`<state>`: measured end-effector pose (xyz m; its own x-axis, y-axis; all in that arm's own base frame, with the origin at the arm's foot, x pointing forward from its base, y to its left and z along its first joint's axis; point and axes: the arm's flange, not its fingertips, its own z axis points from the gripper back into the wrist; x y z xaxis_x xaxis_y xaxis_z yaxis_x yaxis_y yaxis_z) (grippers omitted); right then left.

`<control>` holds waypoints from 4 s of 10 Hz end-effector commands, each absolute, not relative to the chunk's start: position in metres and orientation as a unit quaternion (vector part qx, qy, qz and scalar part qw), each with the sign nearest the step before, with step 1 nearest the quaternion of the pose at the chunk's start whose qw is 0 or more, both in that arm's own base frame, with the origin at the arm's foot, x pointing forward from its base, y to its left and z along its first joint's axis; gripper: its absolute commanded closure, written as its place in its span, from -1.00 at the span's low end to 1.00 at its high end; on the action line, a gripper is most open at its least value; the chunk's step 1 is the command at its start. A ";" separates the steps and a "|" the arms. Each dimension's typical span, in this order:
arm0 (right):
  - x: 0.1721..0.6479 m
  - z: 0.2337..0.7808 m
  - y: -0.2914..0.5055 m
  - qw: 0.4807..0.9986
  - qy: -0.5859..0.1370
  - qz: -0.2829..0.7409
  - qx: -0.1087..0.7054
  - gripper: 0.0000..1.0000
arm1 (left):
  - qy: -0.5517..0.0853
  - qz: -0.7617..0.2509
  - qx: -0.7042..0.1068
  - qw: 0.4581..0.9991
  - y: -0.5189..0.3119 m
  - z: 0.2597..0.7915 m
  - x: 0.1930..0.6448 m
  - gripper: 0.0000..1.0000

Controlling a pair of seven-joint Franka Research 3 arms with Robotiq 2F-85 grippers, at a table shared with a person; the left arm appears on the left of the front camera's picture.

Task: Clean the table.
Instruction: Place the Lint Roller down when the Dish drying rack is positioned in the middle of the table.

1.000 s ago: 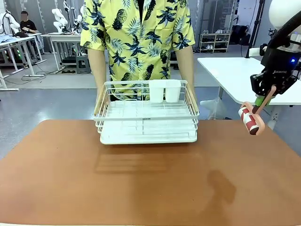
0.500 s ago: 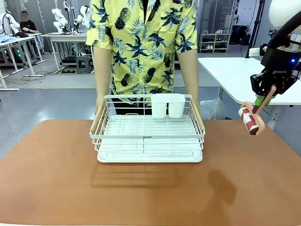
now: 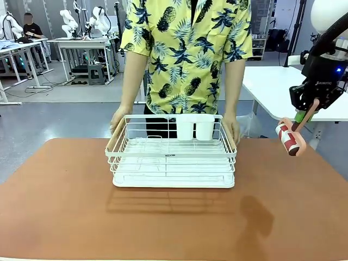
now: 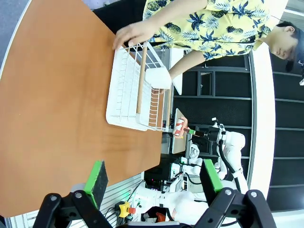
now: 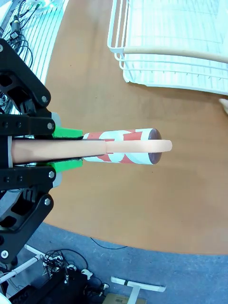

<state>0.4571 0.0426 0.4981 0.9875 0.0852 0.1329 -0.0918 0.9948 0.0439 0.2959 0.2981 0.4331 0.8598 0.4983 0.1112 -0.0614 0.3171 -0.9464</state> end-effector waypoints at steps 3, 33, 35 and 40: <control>0.458 0.502 0.045 0.997 -0.063 0.033 0.014 0.59 | -0.201 0.176 -0.561 0.783 0.298 0.433 0.293 -1.00; 0.504 0.405 0.018 0.726 -0.119 -0.647 0.198 0.59 | -0.201 0.176 -0.561 0.783 0.298 0.433 0.293 -1.00; 0.493 0.378 0.019 0.699 -0.143 -0.665 0.222 0.59 | -0.201 0.176 -0.561 0.783 0.298 0.433 0.293 -1.00; 0.489 0.343 0.021 0.687 -0.114 -0.681 0.227 0.59 | -0.201 0.176 -0.561 0.783 0.298 0.433 0.293 -1.00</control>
